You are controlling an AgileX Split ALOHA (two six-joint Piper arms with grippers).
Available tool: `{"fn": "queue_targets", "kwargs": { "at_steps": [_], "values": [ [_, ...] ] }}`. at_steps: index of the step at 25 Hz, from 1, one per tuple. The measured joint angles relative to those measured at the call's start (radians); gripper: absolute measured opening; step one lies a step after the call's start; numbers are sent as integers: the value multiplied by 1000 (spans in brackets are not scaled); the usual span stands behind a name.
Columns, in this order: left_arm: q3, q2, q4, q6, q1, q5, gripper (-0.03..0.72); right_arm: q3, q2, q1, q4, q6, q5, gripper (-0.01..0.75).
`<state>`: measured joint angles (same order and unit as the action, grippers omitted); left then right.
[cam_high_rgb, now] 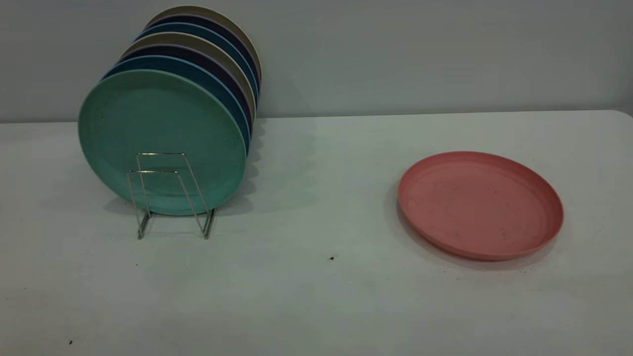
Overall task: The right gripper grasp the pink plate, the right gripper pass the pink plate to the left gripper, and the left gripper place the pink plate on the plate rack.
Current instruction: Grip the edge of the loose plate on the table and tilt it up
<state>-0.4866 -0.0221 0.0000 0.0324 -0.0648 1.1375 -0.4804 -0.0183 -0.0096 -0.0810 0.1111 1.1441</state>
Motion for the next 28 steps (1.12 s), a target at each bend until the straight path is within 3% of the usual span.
{"fn": "queue_targets", "kwargs": {
  "at_steps": [7, 11, 16, 22, 28],
  "values": [
    [-13, 69, -16, 3, 0, -55, 290, -6, 5, 0, -4, 23, -32, 243],
    [-13, 232, -28, 1, 0, -146, 340, -15, 87, 0, -32, 106, -177, 243],
    [-13, 446, -113, 2, 0, -354, 390, -15, 316, 0, -112, 167, -361, 248],
    [-14, 700, -254, 86, 0, -546, 393, -15, 659, 0, -392, 342, -505, 350],
    [-105, 910, -354, 192, 0, -592, 393, -45, 1019, 0, -748, 652, -681, 414]
  ]
}}
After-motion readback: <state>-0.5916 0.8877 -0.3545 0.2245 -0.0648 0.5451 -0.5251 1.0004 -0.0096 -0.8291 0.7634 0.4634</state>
